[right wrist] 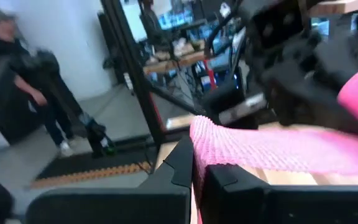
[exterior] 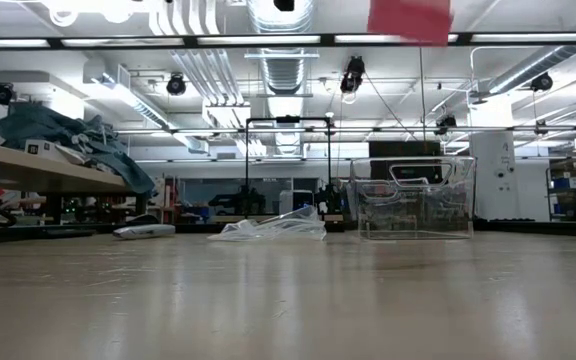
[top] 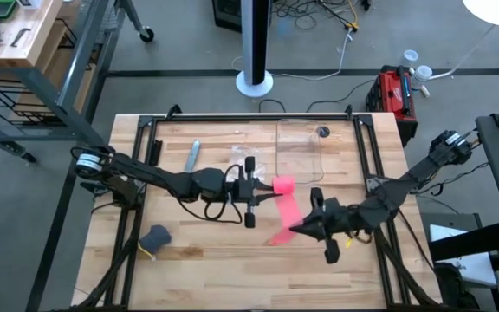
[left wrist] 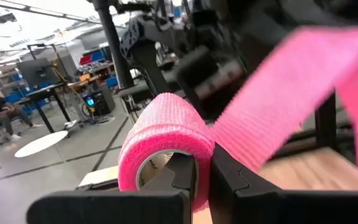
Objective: Roll bandage
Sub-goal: Roll the pink bandage
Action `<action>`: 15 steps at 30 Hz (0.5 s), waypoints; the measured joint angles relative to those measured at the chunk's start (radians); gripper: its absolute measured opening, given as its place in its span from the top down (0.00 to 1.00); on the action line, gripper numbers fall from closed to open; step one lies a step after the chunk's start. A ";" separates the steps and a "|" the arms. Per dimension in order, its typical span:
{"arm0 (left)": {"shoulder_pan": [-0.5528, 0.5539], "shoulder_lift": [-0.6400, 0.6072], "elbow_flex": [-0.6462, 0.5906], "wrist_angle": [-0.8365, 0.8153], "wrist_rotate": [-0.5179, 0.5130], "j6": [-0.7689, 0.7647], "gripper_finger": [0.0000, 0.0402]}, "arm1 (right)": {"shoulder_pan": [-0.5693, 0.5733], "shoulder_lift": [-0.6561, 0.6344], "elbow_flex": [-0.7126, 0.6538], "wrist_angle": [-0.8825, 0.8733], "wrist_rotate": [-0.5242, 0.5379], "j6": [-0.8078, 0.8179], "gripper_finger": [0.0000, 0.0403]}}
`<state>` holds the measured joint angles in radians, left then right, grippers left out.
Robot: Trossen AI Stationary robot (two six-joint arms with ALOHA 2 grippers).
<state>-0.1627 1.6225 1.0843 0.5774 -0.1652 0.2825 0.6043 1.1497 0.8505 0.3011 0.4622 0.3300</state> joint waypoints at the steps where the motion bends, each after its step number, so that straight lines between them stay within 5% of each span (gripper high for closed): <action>1: -0.001 0.000 0.000 -0.012 0.000 0.007 0.98 | -0.001 -0.006 0.000 0.002 0.002 0.006 1.00; 15: -0.013 0.000 0.000 -0.103 0.129 0.026 0.98 | -0.087 -0.030 0.000 0.026 0.077 0.191 0.98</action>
<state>-0.1757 1.6222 1.0843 0.4746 -0.0362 0.3088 0.5172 1.1198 0.8505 0.3275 0.5389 0.5205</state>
